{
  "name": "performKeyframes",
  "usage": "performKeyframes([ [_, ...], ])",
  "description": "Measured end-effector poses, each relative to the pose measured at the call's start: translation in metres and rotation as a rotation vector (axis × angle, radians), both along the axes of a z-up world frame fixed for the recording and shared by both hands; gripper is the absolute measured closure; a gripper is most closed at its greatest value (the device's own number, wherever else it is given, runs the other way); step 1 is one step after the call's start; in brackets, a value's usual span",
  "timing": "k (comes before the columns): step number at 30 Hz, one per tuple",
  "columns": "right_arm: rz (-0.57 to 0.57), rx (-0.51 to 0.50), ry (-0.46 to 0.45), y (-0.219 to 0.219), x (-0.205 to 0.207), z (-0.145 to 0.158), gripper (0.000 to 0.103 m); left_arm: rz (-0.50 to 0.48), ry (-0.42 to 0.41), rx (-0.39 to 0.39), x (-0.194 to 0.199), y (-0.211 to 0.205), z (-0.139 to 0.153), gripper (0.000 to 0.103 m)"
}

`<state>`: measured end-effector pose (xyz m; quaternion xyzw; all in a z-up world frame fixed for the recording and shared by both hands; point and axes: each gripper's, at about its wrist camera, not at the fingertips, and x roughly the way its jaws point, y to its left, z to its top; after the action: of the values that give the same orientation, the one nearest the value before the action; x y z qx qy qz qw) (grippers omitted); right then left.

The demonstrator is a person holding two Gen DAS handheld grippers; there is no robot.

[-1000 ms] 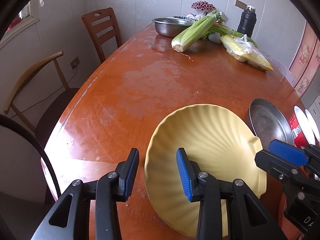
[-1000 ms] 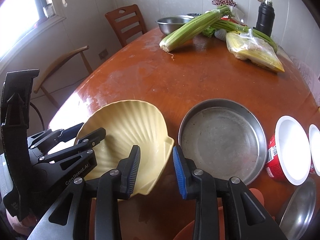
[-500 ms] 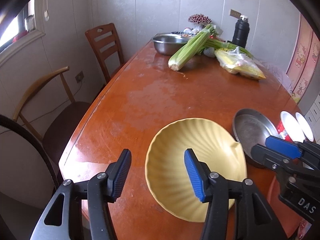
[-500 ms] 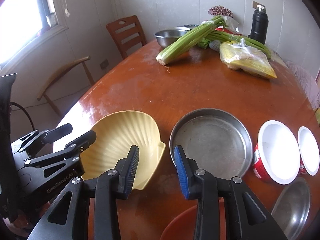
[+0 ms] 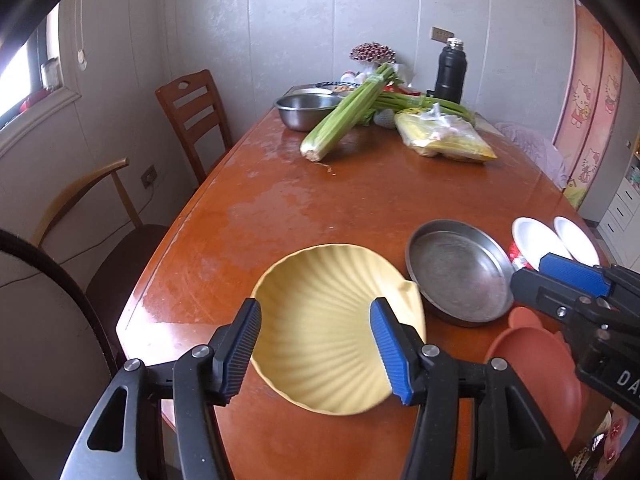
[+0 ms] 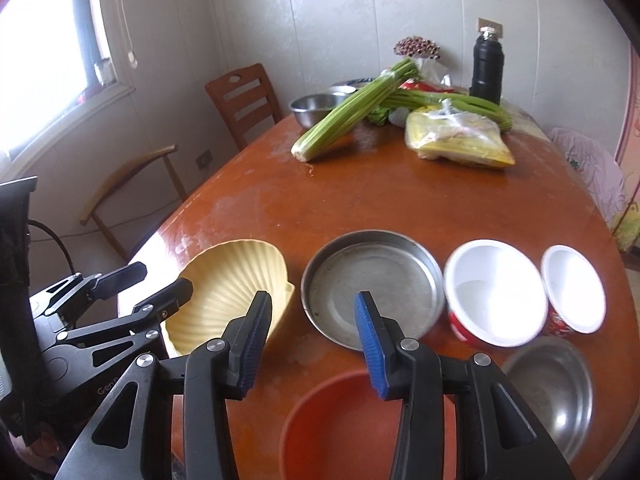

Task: Organize plates and bowls
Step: 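Open the left gripper and move it toward the orange bear-eared plate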

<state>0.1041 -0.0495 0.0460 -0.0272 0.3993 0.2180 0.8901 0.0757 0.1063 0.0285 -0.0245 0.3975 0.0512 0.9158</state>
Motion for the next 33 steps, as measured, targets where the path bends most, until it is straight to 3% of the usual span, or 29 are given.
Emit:
performKeyframes([
  [14,-0.063,0.012,-0.059,-0.067,-0.042,0.02,0.057,-0.126,-0.002,-0.012,-0.02,-0.06,0.006,0.046],
  [33,-0.161,-0.058,0.048,-0.128,-0.103,-0.037,0.057,-0.251,0.104,0.03,-0.003,-0.109,-0.033,0.046],
])
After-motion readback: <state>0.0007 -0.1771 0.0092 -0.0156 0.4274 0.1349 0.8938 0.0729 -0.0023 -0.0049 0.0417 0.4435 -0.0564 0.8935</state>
